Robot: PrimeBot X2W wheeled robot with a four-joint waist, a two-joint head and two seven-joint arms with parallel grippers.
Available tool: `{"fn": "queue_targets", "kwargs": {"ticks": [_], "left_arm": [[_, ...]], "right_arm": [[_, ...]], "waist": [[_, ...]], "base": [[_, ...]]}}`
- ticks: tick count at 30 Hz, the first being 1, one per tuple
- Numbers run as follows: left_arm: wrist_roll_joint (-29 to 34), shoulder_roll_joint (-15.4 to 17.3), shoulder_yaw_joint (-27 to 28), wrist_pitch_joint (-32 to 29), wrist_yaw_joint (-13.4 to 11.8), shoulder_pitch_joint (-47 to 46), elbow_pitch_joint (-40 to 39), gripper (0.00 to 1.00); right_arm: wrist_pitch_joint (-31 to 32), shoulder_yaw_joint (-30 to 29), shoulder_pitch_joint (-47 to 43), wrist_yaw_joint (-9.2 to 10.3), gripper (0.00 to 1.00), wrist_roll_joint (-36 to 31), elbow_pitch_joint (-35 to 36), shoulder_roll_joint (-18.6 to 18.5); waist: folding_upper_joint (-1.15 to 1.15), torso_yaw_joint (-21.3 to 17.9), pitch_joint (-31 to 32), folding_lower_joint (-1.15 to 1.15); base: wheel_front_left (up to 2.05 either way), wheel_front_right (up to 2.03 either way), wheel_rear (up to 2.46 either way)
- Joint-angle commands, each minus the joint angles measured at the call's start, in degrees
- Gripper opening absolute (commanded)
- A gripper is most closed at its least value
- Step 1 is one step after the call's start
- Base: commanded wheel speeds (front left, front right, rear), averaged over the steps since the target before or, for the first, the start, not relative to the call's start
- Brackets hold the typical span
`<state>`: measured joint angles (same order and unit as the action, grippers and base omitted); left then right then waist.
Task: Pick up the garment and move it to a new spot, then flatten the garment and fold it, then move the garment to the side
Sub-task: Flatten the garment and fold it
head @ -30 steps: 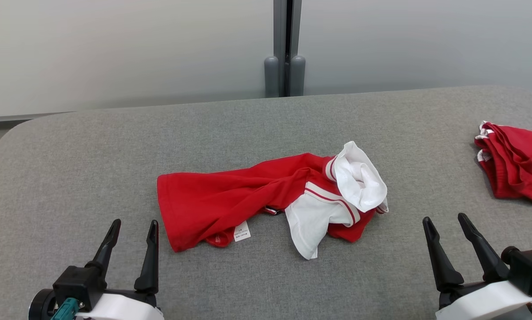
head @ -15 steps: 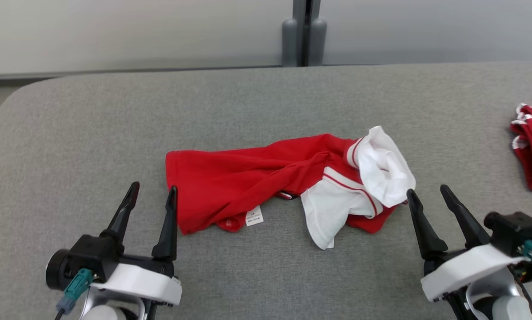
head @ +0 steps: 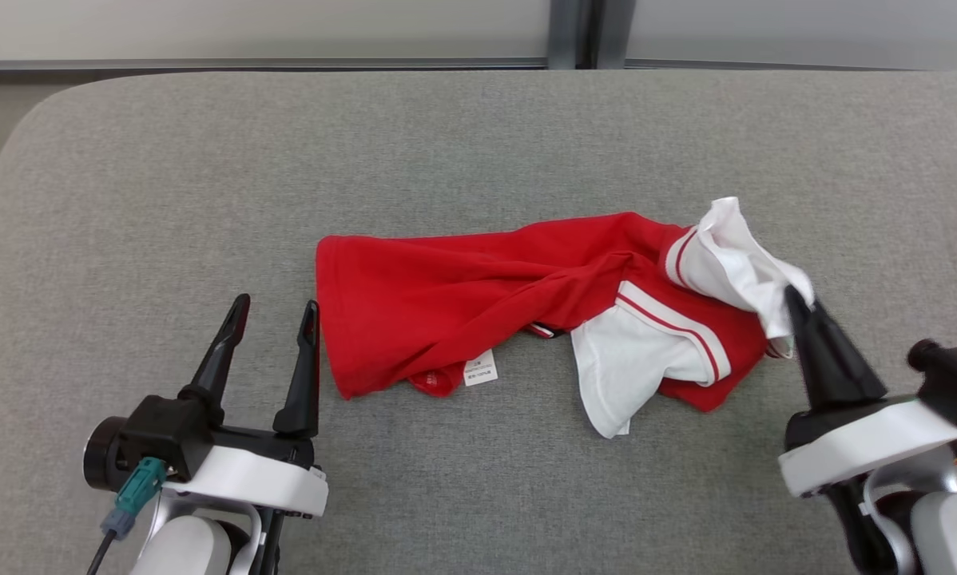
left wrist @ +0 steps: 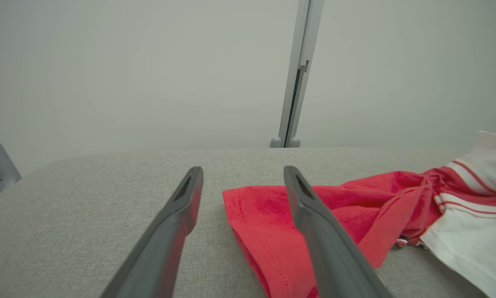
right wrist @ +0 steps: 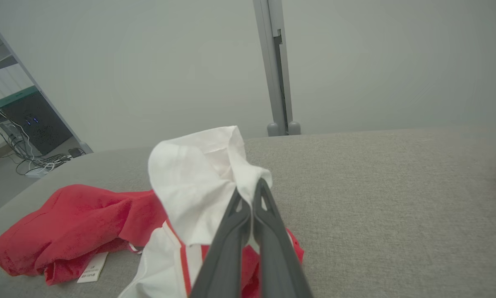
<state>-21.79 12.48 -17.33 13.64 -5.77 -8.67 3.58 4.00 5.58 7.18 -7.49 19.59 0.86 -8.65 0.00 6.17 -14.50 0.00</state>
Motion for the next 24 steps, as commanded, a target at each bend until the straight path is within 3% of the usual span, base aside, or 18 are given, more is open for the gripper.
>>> {"fn": "queue_targets", "kwargs": {"ticks": [1,10,17,24], "left_arm": [[0.0,0.4,0.4,0.2,0.0,-1.1,0.0,1.0],[0.1,1.0,1.0,0.6,-0.2,-2.6,-0.1,1.0],[-0.2,0.9,0.8,0.8,-0.2,-2.9,0.1,1.0],[-0.3,1.1,0.7,1.0,0.1,-3.7,0.4,1.0]], "right_arm": [[-0.7,-1.0,1.1,0.0,0.0,-0.2,0.6,-0.6],[-1.6,-10.0,1.9,0.0,0.0,1.1,-1.0,-1.2],[-3.0,-14.8,1.0,0.0,0.0,5.0,-12.6,0.1],[-9.1,-12.2,6.0,0.0,0.0,7.7,-22.9,-1.4]], "waist": [[0.0,-0.6,-0.2,0.0],[0.0,-2.4,-1.7,0.0],[0.0,-2.9,-2.5,0.0],[0.0,-3.3,-3.5,0.0]], "base": [[0.0,0.0,0.0],[0.0,0.0,0.0],[0.0,0.0,0.0],[0.0,0.0,0.0]]}}
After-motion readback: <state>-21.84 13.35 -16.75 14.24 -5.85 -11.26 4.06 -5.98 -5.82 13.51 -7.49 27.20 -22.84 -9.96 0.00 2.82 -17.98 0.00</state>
